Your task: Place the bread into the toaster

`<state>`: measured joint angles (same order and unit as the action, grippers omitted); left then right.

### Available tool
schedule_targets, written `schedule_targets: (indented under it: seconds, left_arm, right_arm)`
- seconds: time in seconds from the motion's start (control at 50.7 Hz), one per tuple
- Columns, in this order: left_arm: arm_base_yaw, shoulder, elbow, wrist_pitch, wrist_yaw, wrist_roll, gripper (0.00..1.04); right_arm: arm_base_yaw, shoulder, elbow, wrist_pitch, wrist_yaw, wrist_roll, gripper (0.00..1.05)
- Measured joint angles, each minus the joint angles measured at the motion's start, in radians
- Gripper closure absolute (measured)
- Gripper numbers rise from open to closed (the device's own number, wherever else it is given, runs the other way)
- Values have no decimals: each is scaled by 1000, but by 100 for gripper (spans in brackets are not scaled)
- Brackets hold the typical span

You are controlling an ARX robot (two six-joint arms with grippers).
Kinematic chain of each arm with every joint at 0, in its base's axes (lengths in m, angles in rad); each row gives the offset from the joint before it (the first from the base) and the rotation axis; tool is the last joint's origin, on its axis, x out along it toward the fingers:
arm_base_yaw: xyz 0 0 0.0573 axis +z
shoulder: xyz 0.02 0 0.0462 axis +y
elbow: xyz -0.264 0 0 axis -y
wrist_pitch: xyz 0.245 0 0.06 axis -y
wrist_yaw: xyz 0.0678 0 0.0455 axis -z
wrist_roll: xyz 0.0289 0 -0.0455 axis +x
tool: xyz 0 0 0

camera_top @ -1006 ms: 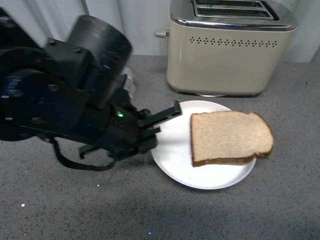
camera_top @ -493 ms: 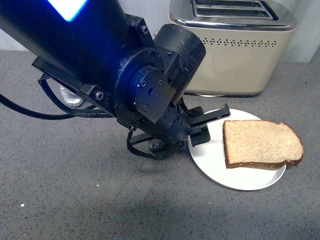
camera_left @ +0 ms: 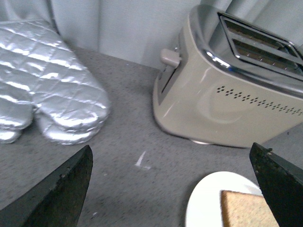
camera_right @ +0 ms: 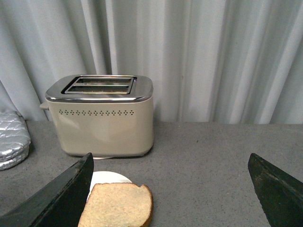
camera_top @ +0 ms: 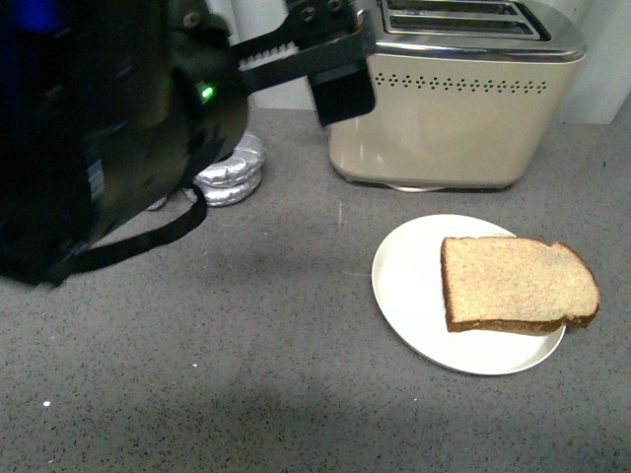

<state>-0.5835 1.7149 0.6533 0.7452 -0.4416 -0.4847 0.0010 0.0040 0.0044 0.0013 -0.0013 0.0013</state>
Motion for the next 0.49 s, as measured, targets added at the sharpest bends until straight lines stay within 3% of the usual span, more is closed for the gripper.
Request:
schedule_targets:
  seconds: [0.217, 0.493]
  left_arm:
    - [2, -327, -306, 66, -156, 92, 7]
    - [125, -864, -553, -317, -154, 54, 7]
  right_arm:
    - [0, 0, 0, 0, 0, 0, 10]
    - [0, 0, 0, 0, 0, 0, 10]
